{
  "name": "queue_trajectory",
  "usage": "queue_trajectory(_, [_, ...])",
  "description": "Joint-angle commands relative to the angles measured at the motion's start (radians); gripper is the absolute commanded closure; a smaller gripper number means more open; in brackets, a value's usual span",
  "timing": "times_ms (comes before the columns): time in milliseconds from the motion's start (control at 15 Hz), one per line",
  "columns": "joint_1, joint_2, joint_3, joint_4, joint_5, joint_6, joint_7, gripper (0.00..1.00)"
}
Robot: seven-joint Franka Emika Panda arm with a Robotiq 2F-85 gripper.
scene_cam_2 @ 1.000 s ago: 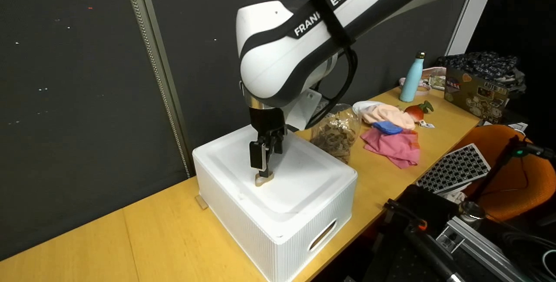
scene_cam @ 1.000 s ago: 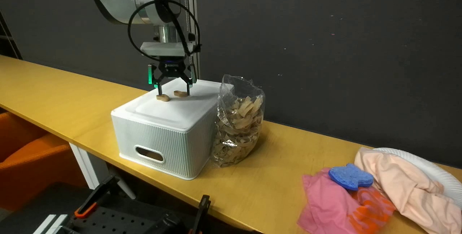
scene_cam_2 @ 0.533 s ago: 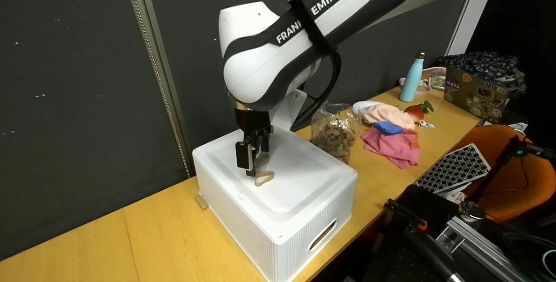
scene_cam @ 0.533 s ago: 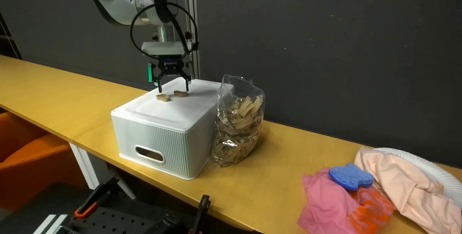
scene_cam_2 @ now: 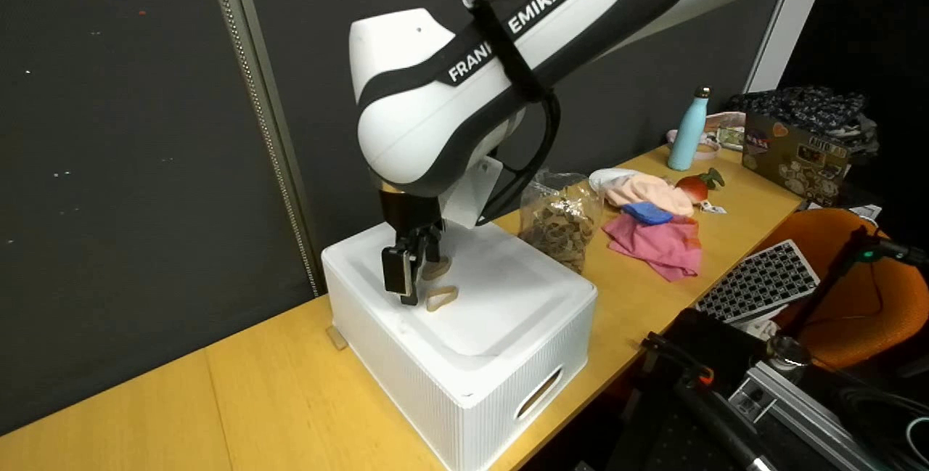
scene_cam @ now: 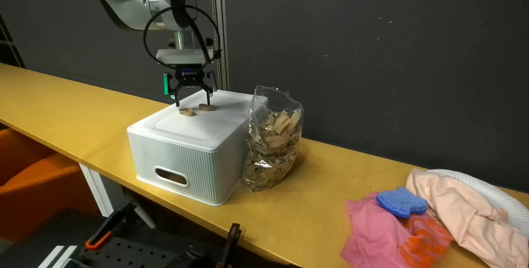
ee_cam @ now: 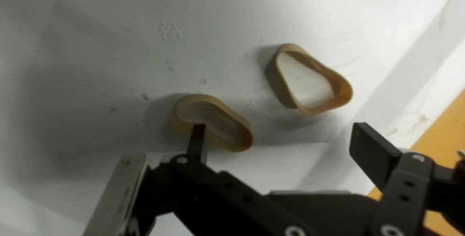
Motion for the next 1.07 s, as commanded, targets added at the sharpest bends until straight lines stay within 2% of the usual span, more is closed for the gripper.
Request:
queue_trajectory(0, [-0.003, 0.019, 0.007, 0.028, -0.011, -0.002, -0.002, 0.00])
queue_trajectory(133, [-0.003, 0.025, 0.008, 0.036, -0.010, -0.003, -0.002, 0.00])
queue_trajectory(200, [-0.001, 0.027, 0.008, 0.037, -0.011, -0.002, 0.000, 0.25])
queue_trajectory(267, [0.000, 0.026, 0.008, 0.037, -0.012, -0.003, 0.001, 0.28])
queue_trajectory(867, [0.000, -0.012, 0.008, 0.014, -0.012, -0.004, 0.009, 0.95])
queue_trajectory(933, [0.000, -0.017, 0.007, 0.013, -0.012, -0.007, 0.012, 1.00])
queue_trajectory(1000, [-0.001, -0.022, 0.007, 0.012, -0.010, -0.009, 0.013, 1.00])
